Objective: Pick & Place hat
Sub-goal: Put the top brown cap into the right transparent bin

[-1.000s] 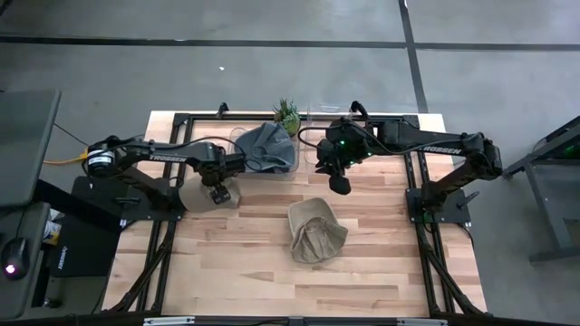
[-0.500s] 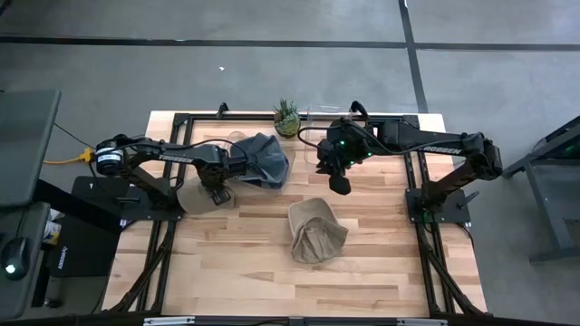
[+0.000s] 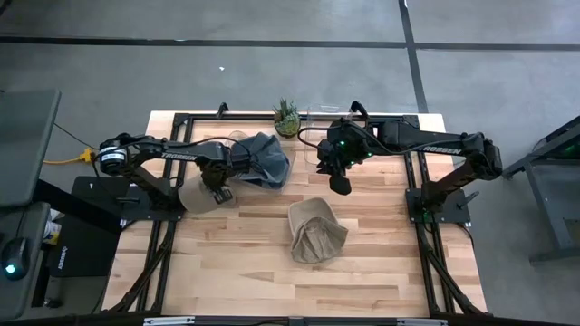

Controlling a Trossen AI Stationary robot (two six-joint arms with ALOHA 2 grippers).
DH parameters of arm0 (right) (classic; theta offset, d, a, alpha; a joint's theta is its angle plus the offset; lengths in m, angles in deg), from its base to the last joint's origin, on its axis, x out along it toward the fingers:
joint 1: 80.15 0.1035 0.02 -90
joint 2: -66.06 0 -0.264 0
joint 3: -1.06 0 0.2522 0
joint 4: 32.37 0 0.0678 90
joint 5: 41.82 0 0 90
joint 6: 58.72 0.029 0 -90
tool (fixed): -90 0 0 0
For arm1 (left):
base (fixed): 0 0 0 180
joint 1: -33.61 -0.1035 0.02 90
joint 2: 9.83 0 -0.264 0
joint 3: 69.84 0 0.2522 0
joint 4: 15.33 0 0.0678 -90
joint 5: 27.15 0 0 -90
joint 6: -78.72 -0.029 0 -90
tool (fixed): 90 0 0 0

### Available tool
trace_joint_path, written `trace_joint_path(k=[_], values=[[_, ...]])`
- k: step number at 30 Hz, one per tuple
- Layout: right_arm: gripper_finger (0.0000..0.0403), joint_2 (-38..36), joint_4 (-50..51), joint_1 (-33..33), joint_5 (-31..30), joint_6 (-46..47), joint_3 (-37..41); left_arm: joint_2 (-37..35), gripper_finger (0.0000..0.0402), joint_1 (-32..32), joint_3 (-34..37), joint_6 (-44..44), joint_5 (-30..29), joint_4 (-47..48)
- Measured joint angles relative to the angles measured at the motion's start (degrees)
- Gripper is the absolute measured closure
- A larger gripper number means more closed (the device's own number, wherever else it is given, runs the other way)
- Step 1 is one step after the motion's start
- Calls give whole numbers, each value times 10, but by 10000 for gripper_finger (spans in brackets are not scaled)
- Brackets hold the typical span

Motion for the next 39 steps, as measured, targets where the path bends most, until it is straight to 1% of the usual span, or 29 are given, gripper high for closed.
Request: trace_joint_path(k=[9,20,24,27,32,39], values=[[336,0,0,0,0,1,0,-1,401,0,-51,2,-14,68],[336,-5,0,0,-2,1,0,-2,401,0,-125,3,-13,186],[336,-17,1,-1,-21,0,0,-2,401,0,-153,3,5,214],[336,-30,0,-8,-24,1,0,-2,401,0,-173,2,19,232],[336,-54,4,-19,-24,5,0,-2,401,0,-213,-4,20,267],[336,-76,15,-27,-24,5,0,-8,401,0,-270,-4,39,264]])
